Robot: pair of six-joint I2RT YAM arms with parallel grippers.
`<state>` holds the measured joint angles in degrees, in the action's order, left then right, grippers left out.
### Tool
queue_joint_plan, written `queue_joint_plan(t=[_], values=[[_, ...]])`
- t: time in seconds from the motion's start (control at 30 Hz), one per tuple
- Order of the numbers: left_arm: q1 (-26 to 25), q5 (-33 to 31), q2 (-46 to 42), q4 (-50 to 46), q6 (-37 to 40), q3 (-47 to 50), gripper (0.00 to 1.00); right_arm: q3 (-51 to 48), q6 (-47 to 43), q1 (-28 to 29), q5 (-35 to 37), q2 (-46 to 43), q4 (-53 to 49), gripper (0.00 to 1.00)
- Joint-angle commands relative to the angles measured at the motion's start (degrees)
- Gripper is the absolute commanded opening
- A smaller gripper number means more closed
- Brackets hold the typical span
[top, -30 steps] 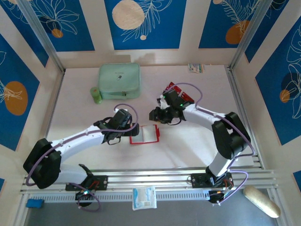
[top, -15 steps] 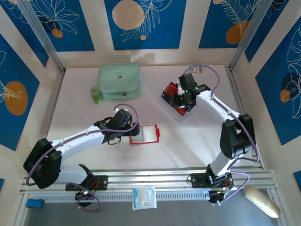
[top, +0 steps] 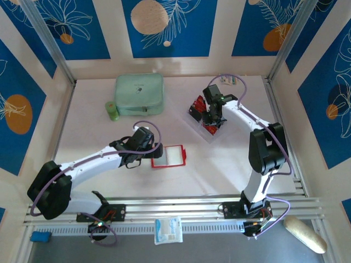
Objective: Put the credit cards into the card holder
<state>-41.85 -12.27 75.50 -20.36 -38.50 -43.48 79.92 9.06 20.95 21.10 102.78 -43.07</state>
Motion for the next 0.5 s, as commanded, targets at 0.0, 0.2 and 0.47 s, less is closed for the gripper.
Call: queue_joint_plan(t=[0.0, 0.2, 0.47], values=[[0.32, -0.18, -0.73, -0.46, 1.06, 0.87, 1.0, 1.65, -1.76, 0.68, 1.74, 1.43, -1.49, 0.34], [0.25, -0.29, -0.69, -0.39, 1.04, 0.86, 1.0, 1.69, -2.03, 1.42, 1.4, 2.36, -1.46, 0.32], [0.27, -0.23, -0.64, -0.46, 1.06, 0.82, 1.0, 1.49, -2.7, 1.72, 1.31, 1.73, -1.39, 0.21]])
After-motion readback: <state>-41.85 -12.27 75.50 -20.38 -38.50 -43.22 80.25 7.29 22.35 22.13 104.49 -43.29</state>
